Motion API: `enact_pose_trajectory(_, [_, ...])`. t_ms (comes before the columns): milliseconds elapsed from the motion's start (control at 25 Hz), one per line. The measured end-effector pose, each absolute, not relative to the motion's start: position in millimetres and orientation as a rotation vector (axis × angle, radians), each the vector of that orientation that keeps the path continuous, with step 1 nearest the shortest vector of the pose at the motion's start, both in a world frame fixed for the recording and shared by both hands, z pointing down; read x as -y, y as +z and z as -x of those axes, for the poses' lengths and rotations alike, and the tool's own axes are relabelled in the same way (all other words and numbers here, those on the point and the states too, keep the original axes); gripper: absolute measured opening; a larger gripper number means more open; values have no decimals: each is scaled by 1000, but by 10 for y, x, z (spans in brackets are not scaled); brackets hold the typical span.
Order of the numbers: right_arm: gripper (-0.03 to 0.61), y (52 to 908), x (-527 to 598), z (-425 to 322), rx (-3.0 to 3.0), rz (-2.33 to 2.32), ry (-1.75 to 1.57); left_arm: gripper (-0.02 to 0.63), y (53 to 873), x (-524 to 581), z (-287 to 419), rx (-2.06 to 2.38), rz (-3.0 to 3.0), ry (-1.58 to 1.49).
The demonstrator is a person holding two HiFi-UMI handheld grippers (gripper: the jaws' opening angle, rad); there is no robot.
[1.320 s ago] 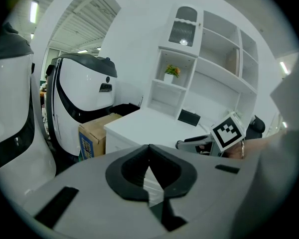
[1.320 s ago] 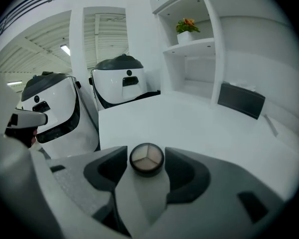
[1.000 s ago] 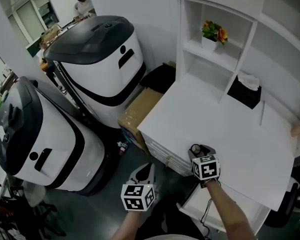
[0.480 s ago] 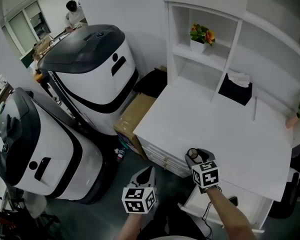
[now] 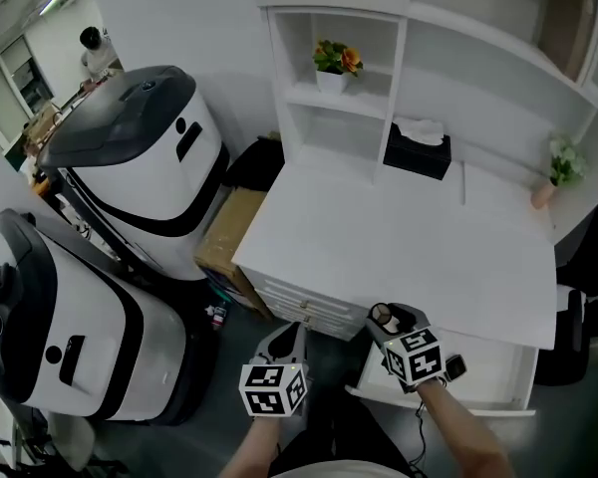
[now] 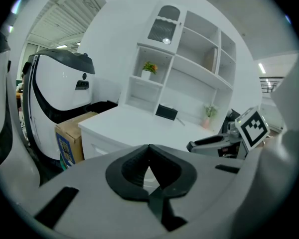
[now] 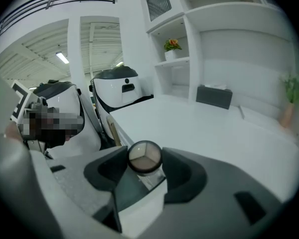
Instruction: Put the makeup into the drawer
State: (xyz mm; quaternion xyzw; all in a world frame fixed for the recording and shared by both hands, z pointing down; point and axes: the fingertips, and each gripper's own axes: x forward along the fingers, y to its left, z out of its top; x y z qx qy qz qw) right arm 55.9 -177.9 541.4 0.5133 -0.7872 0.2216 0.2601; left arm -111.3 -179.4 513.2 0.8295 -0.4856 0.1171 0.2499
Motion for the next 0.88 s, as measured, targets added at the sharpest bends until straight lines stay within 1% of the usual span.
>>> enact_pose_trajectory(560, [218, 5786, 763, -1287, 1924, -1576, 737, 3, 5232, 1434, 446, 1063, -2399, 409])
enact_pose_trajectory(880, [218, 6153, 528, -1520, 1884, -1494, 791, 3, 5357, 1306, 101, 998, -2401, 459])
